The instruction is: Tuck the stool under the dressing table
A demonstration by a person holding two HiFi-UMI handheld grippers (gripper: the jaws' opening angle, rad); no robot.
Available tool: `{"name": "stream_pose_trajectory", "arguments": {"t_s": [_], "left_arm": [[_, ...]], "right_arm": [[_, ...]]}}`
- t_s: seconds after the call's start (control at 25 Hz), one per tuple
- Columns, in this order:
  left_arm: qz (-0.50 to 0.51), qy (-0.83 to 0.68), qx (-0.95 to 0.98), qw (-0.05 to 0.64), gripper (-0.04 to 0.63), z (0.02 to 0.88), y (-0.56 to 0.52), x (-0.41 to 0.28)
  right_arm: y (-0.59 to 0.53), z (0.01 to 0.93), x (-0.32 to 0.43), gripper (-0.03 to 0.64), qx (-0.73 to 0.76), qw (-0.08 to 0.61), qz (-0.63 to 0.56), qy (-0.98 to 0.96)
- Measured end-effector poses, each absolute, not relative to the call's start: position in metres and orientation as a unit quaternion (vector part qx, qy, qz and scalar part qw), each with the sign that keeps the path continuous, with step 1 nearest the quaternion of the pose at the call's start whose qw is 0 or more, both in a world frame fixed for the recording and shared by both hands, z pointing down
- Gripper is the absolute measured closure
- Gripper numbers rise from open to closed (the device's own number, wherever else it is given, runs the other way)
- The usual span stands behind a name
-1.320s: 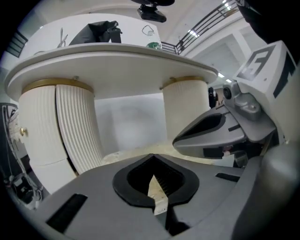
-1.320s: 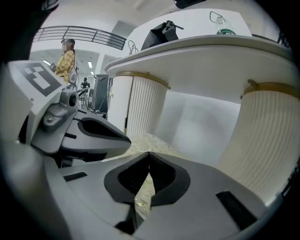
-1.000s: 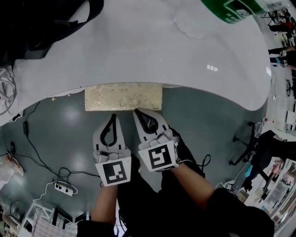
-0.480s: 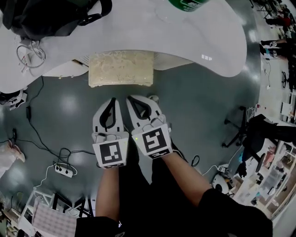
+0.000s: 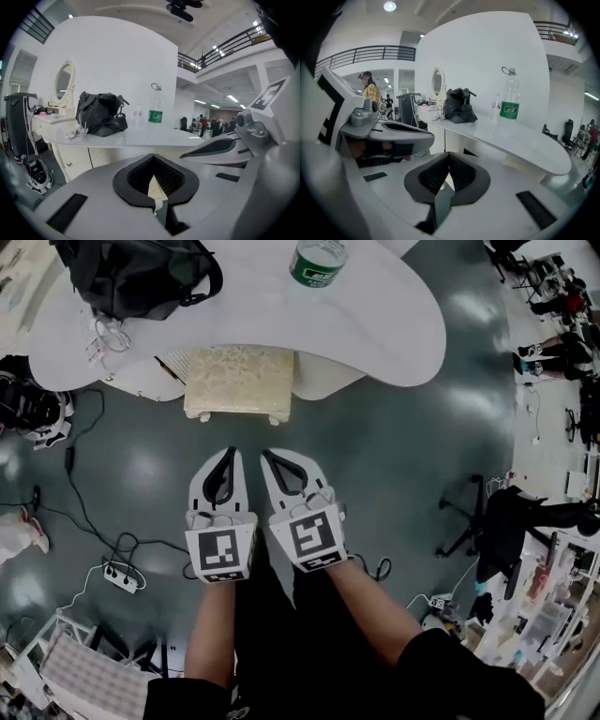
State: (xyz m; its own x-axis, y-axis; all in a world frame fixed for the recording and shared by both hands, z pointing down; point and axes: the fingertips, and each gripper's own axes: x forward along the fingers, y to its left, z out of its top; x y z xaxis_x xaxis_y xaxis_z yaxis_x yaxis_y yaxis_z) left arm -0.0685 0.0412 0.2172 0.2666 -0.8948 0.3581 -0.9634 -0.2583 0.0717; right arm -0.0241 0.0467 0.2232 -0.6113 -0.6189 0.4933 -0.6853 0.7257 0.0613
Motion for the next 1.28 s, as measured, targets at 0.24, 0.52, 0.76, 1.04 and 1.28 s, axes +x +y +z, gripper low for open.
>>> {"name": "stream_pose_trajectory", "arguments": {"t_s": [0.24,0.52,0.76,1.04,1.28], "left_arm": [[0.111,-0.604,0.780,0.120,0.591,0.157,0.071,-0.025],[0.113,-0.624,0.768,0.090,0.591,0.093,0.112,0.008],[0.108,-0.632,0.766,0.048,0.591,0.042,0.154,0.020],[0.083,-0.620,0.779,0.024,0.591,0.001,0.168,0.025],[0.068,-0.617,0.784,-0.001,0.591,-0.018,0.175,0.015]], "right_arm": [[0.077,0.149,0.028,0.611,0.365,0.217,0.027,-0.905],[0.119,0.094,0.070,0.611,0.351,0.182,0.008,-0.919],[0.158,0.056,0.082,0.611,0.342,0.156,0.008,-0.927],[0.169,0.016,0.076,0.611,0.357,0.128,-0.007,-0.925],[0.177,-0.005,0.062,0.611,0.374,0.106,-0.023,-0.921]]}}
